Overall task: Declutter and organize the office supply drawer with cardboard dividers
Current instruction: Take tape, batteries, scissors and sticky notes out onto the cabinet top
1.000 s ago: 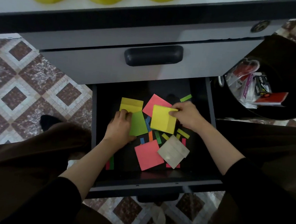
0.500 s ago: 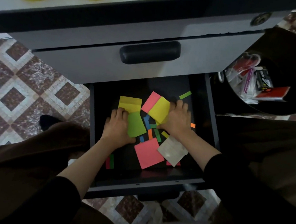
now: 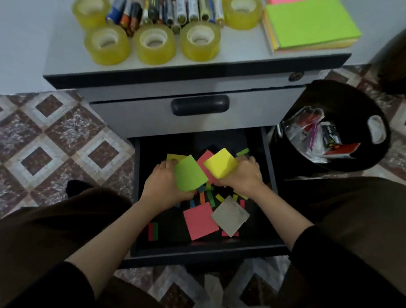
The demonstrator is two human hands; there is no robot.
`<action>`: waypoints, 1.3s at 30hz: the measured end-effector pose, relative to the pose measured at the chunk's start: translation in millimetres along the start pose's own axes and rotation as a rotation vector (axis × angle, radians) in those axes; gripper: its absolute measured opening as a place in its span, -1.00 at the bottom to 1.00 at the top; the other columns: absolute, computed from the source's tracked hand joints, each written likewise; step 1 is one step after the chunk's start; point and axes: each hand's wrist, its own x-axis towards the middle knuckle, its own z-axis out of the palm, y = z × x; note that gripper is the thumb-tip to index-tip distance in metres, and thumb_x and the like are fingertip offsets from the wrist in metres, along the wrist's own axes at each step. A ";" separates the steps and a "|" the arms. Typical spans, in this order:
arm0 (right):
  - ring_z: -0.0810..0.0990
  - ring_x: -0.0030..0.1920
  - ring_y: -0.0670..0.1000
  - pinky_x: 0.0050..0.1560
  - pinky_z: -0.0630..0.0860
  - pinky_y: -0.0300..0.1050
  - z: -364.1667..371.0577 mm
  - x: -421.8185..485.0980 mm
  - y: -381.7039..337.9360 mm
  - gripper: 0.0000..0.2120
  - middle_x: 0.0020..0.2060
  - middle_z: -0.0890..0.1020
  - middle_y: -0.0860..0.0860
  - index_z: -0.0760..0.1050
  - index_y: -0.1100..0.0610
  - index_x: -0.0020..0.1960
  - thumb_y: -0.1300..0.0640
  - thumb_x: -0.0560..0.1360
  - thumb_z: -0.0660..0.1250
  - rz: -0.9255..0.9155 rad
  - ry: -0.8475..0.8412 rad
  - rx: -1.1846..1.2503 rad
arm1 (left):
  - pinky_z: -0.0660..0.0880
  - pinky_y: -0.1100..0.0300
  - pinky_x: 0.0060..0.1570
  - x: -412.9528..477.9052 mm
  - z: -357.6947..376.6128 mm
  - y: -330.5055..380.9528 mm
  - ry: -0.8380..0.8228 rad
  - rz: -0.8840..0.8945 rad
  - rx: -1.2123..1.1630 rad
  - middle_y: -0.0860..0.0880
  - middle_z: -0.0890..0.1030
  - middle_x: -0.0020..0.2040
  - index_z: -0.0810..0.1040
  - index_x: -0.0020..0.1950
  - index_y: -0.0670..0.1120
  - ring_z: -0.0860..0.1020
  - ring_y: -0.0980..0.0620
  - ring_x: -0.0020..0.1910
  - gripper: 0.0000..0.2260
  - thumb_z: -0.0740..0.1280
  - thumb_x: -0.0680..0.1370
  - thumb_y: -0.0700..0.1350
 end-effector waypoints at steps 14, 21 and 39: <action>0.40 0.14 0.06 0.08 0.38 -0.10 -117.5 -105.3 -10.1 -0.17 0.05 0.38 0.03 0.37 0.06 0.37 -0.09 0.18 0.59 -0.444 0.213 0.139 | 0.29 0.22 0.02 -57.7 -84.7 50.4 0.185 0.174 0.030 -0.10 0.50 0.15 0.45 0.28 -0.13 0.44 -0.06 0.15 -0.06 0.16 0.04 0.39; 0.44 0.02 -0.08 0.00 0.39 -0.25 -180.7 -121.5 -18.5 -0.20 0.08 0.44 -0.02 0.42 0.10 0.33 -0.07 0.16 0.59 -0.522 0.401 0.352 | 0.34 0.23 0.03 -52.8 -130.7 106.7 0.218 0.370 -0.049 0.01 0.52 0.12 0.49 0.27 -0.05 0.45 0.04 0.14 -0.14 0.24 0.08 0.39; 0.57 -0.22 -0.15 -0.20 0.46 -0.24 -279.1 -81.5 10.9 -0.85 -0.28 0.61 -0.10 0.51 0.00 -0.18 0.08 0.36 0.49 -0.388 0.431 0.846 | 0.34 0.13 0.16 50.5 -201.7 232.4 0.279 0.404 0.269 -0.18 0.49 0.22 0.43 0.33 -0.15 0.43 -0.13 0.21 -0.11 0.26 0.17 0.41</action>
